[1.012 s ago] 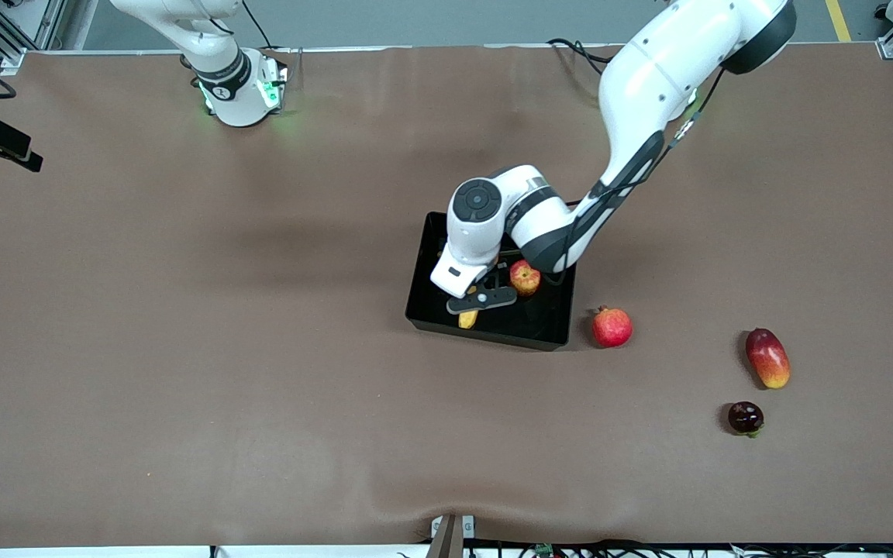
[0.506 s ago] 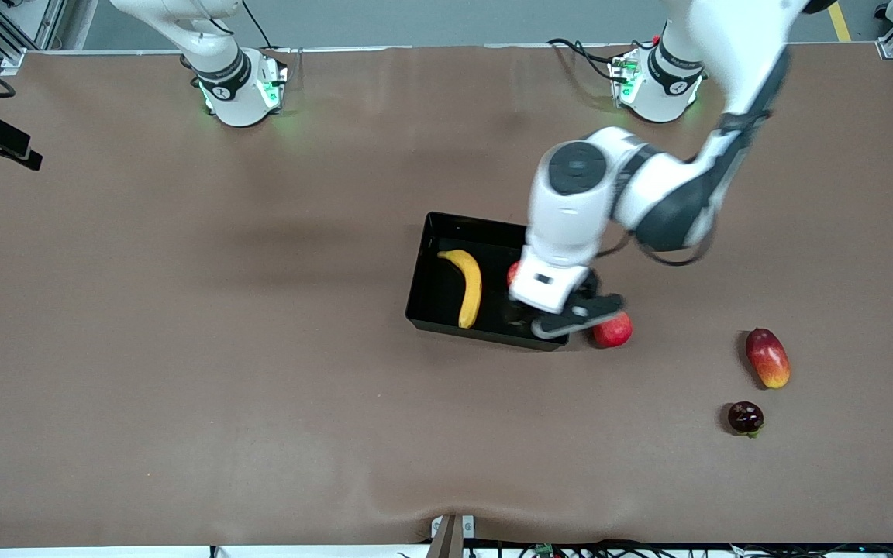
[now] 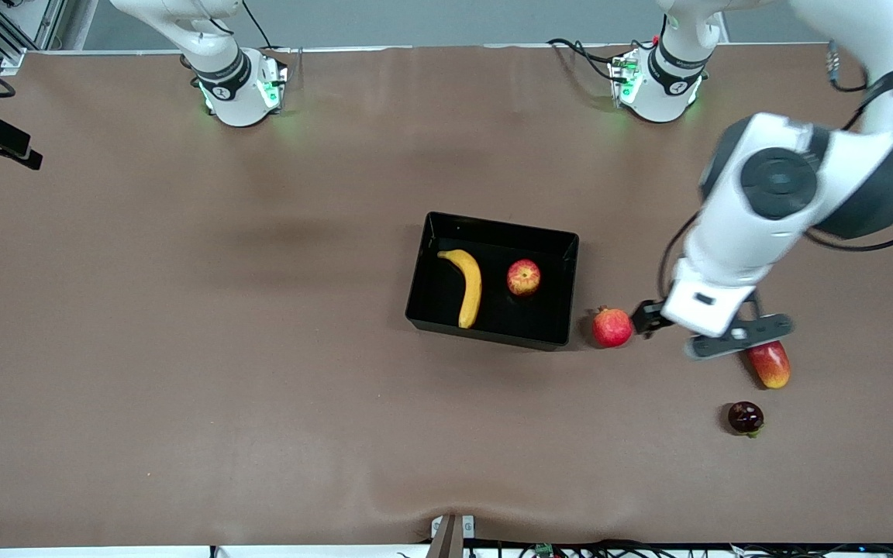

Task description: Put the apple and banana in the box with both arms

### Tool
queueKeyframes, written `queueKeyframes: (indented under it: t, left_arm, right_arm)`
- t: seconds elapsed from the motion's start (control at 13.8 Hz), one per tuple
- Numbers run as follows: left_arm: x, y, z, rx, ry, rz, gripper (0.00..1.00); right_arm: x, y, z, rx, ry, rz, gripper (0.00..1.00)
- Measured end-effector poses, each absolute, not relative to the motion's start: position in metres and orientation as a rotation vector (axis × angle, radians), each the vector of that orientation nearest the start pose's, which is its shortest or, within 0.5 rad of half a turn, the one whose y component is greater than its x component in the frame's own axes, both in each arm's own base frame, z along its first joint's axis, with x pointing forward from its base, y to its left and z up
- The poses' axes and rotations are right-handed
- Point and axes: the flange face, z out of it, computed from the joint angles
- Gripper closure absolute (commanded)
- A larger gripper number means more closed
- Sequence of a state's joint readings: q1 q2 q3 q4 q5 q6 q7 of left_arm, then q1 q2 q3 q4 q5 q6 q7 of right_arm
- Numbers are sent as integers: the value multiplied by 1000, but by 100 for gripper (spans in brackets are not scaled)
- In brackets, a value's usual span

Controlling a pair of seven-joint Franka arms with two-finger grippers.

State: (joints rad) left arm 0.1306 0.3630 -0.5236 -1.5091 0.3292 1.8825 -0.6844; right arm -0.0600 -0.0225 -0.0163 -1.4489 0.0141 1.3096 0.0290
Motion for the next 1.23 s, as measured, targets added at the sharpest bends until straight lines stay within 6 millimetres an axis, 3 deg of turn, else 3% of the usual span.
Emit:
queueKeyframes:
  t: [0.29,0.51,1.23]
  left_arm:
    - [623,-132,526,-3028,-331,-70,0]
    - [610,-98,547,-3046,-334,25,0]
    - [563,-53,607,-3069,-230,96,0]
  right_arm:
    - [516,-38,671,-3115,159,193,0]
    - [516,-37,672,-3115,159,189,0]
    - [513,-37,674,-3113,156,213,0]
